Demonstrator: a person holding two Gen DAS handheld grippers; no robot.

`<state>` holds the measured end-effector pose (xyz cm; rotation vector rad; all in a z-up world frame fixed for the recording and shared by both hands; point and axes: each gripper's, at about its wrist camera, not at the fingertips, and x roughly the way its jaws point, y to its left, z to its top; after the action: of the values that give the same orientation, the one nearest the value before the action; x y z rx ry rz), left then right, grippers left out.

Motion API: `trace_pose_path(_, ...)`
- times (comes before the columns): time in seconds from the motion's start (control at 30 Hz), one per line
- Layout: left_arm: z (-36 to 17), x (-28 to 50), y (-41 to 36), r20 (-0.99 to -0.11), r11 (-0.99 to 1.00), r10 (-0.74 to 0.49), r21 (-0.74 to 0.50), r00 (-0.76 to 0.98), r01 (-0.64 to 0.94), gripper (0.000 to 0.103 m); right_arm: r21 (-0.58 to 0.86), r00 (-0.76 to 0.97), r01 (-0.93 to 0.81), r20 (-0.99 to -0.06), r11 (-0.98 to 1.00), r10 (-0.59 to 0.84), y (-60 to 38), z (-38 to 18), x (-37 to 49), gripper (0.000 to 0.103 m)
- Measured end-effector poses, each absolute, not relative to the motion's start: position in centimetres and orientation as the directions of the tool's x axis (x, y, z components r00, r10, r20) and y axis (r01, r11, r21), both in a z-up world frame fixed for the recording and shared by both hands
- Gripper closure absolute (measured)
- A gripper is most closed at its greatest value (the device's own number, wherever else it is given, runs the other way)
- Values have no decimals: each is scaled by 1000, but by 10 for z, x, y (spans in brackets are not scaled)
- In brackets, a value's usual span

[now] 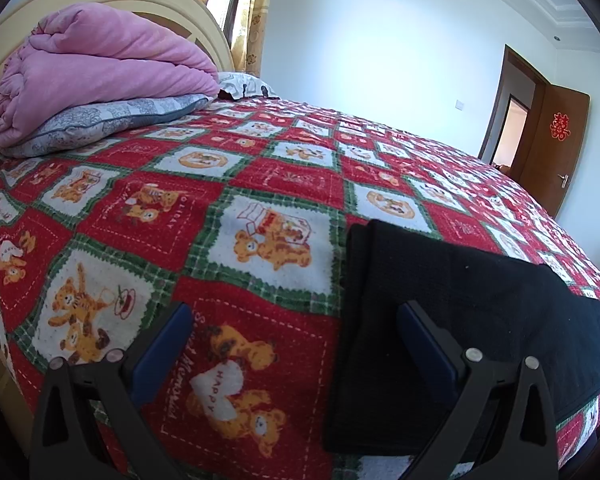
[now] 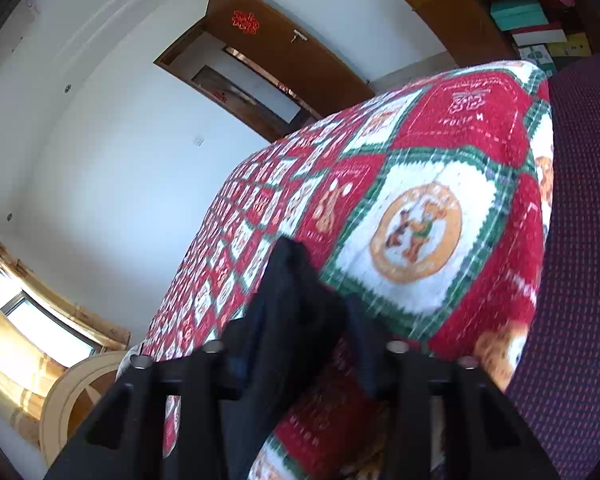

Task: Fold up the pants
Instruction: 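Lift the pants leg end with the right tool and carry it toward the waistband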

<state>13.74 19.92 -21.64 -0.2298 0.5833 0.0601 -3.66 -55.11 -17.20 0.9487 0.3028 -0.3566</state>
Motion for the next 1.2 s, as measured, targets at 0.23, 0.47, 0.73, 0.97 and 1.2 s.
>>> trace_pose_path(0.23,-216,137,200,-552,975,-15,-194,834,-111,0,769,917,388,-378,508,-128,-565,-178,-43,86)
trace_pose_path(0.47,-218,137,199,-545,975,-18,-196,838,-107,0,775,928,360,-355,520,-113,-572,-182,-48,85)
trace_pose_path(0.73,-218,136,199,-545,975,-18,-197,838,-107,0,703,926,361,-349,612,-144,-554,-159,-41,92)
trace_pose_path(0.97,-218,136,199,-546,975,-22,-198,837,-103,0,588,938,313,-316,746,-144,-515,-123,-33,92)
trace_pose_path(1.2,-219,136,198,-546,974,-22,-199,838,-104,0,505,953,214,-294,836,-66,-466,-100,-18,92)
